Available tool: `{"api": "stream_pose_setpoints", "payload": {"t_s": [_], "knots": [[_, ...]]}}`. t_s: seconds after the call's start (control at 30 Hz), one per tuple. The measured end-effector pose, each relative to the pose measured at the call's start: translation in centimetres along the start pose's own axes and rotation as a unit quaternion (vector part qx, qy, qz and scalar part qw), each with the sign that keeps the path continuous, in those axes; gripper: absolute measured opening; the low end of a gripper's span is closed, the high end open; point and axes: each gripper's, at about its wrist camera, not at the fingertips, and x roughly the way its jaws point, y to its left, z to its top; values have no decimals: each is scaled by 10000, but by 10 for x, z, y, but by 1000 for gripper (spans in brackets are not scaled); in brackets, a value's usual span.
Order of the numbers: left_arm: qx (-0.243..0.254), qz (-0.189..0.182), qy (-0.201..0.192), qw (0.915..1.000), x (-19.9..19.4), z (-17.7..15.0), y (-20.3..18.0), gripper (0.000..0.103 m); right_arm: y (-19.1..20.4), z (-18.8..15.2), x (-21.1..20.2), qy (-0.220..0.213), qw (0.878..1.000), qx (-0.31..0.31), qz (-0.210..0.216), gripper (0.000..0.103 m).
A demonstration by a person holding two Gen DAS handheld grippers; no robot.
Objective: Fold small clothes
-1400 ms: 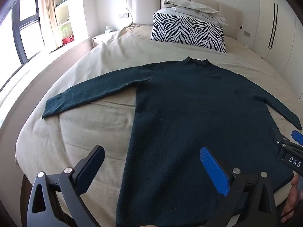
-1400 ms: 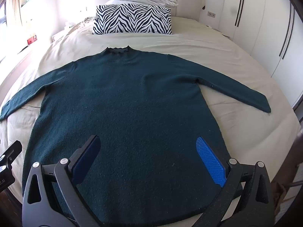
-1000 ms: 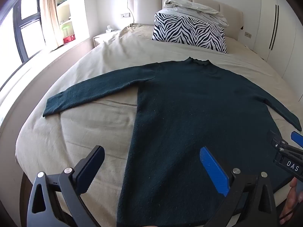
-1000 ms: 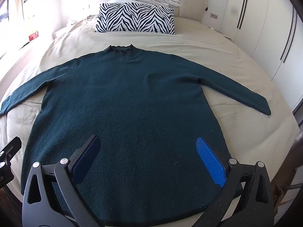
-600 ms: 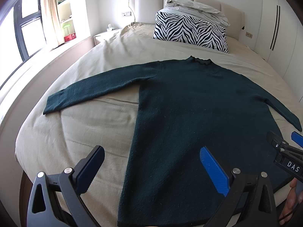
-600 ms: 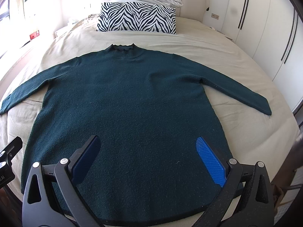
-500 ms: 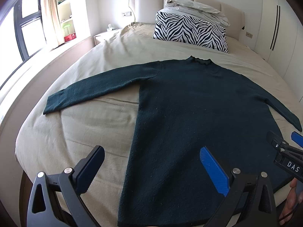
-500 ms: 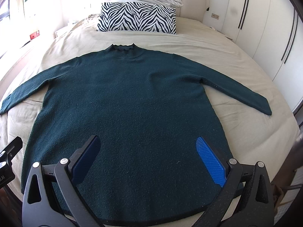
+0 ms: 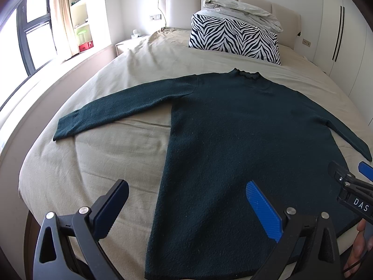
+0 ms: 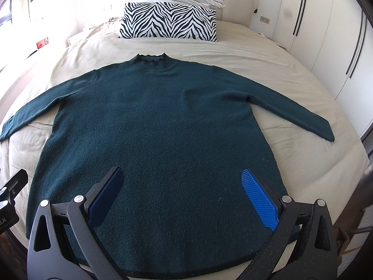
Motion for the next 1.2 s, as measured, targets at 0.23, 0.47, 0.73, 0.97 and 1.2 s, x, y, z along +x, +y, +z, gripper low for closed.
{"api": "stream_pose_setpoints", "payload": {"t_s": [0.23, 0.47, 0.73, 0.97, 1.2], "knots": [[-1, 5, -1, 10000, 0, -1, -1, 103, 1, -1, 0, 8, 10000, -1, -4, 103], [-7, 0, 3, 10000, 1, -2, -1, 103, 4, -2, 2, 22, 10000, -35, -31, 103], [-3, 6, 4, 10000, 1, -3, -1, 103, 6, -3, 2, 22, 10000, -48, -31, 103], [-4, 2, 9, 10000, 2, -5, 0, 103, 7, -3, 3, 28, 10000, -57, -28, 103], [-15, -31, 8, 10000, 3, -8, 0, 103, 9, -4, 2, 42, 10000, -88, -22, 103]]}}
